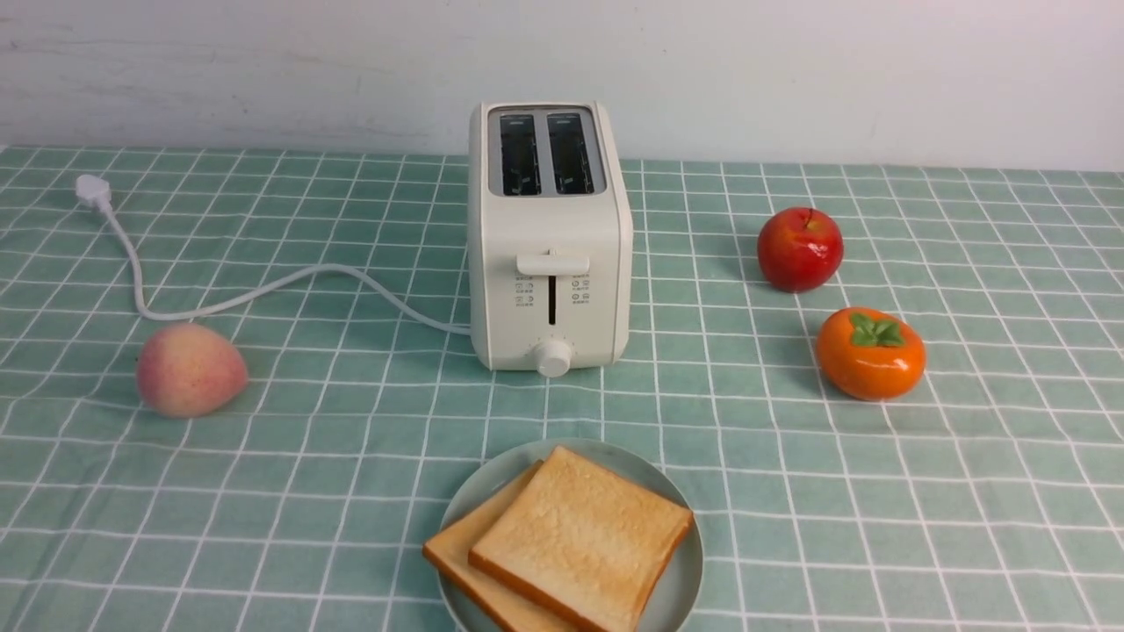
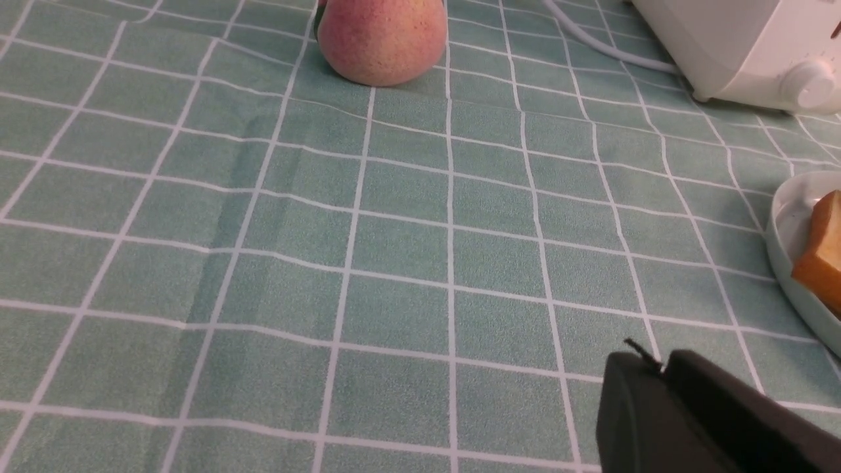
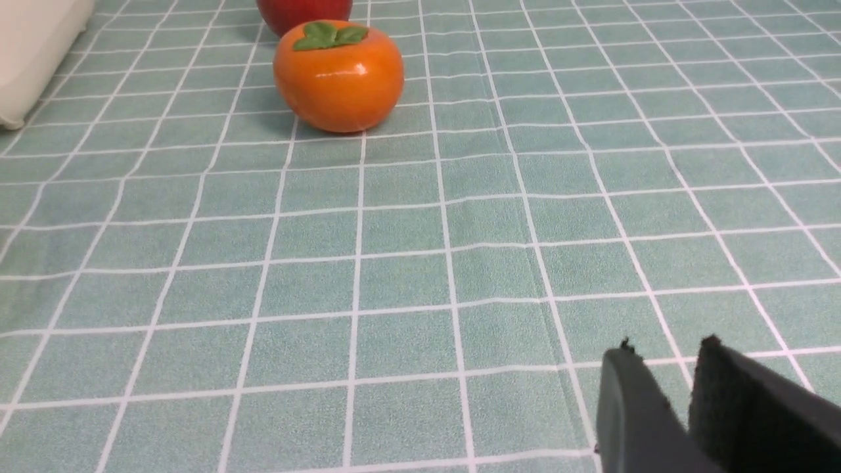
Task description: Take toasted bread from bread machine on blue coffee table place on plate.
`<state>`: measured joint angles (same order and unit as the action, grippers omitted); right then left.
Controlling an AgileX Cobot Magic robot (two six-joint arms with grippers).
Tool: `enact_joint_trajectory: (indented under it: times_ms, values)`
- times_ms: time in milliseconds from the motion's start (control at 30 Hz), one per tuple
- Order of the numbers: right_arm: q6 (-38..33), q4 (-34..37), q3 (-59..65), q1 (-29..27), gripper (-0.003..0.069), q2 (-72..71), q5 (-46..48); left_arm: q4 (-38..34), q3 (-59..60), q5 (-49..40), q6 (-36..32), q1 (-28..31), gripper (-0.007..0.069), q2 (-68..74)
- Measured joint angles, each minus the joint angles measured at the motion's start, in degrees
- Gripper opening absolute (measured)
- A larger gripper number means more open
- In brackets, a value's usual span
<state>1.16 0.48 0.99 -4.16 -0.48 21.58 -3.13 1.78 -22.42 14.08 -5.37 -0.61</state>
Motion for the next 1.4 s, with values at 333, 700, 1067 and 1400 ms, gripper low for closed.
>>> enact_joint_trajectory:
  times_ms: [333,700,1067,1400]
  values:
    - [0.00,0.00,0.00,0.00,0.0159,0.00,0.00,0.00,0.00,0.00,0.00,0.00,0.0057,0.00]
    - [0.00,0.00,-0.04,0.00,0.0167,0.00,0.07,0.00,0.00,0.00,0.00,0.00,0.0067,0.00]
    - [0.00,0.06,-0.04,0.00,0.0183,0.00,0.07,0.00,0.00,0.00,0.00,0.00,0.0071,0.00]
    - [0.00,0.06,-0.04,0.00,0.0201,0.00,0.07,0.00,0.00,0.00,0.00,0.00,0.0078,0.00]
